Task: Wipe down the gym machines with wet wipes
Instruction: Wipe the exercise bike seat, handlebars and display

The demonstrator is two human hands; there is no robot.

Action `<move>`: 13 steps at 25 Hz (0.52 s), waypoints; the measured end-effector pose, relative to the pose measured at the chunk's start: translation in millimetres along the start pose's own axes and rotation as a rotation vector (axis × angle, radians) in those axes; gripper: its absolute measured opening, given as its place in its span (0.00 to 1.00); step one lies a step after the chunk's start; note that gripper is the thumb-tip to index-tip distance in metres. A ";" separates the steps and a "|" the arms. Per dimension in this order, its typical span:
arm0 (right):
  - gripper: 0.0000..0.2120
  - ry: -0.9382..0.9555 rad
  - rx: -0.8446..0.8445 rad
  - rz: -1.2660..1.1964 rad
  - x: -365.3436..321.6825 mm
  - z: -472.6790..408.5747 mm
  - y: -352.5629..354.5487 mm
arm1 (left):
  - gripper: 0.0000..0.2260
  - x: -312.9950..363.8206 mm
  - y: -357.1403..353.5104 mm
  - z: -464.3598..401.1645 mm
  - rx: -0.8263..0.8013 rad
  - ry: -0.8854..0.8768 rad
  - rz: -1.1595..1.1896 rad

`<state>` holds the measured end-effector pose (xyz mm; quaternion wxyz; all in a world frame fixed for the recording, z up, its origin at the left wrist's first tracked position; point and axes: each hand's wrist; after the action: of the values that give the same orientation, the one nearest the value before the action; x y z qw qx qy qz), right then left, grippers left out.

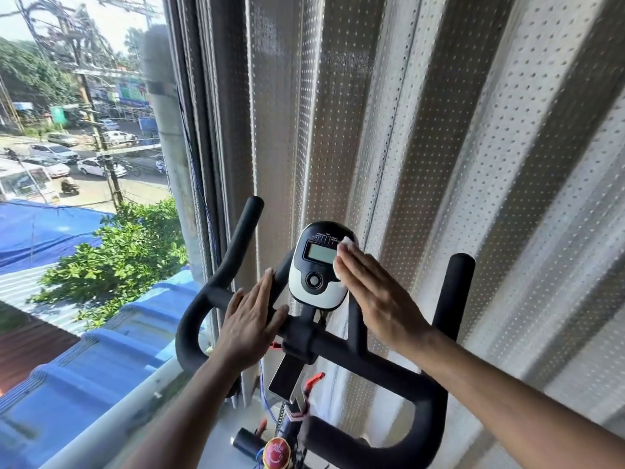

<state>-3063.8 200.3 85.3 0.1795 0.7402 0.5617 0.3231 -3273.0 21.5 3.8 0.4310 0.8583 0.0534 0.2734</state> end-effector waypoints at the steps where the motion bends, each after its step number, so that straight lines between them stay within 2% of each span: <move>1: 0.32 0.013 -0.019 -0.009 -9.3 14.1 -2.0 | 0.41 -1.2 0.0 -0.9 0.000 -0.005 -0.001; 3: 0.30 0.046 -0.059 0.040 -20.3 19.0 -8.2 | 0.42 -2.4 -1.2 -1.6 -0.006 -0.013 -0.008; 7: 0.38 0.079 -0.182 0.203 -22.7 -39.5 -10.8 | 0.43 -3.4 -0.9 -2.8 0.001 -0.004 -0.005; 11: 0.41 0.168 -0.337 0.322 -35.2 -71.4 -21.1 | 0.43 -0.5 0.8 -0.6 -0.007 0.003 -0.012; 13: 0.39 0.171 -0.320 0.289 -32.6 -83.3 -16.7 | 0.43 -0.2 2.0 -0.5 -0.009 0.008 -0.007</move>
<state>-3137.6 166.4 126.3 0.1982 0.7448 0.4048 0.4921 -3273.8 20.6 5.5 0.4355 0.8551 0.0568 0.2755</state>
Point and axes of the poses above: each hand's wrist, its own z-axis away from the middle knuckle, its own y-axis out of the back of the hand, x = y × z, and after that the axes turned 9 degrees about x, right-handed
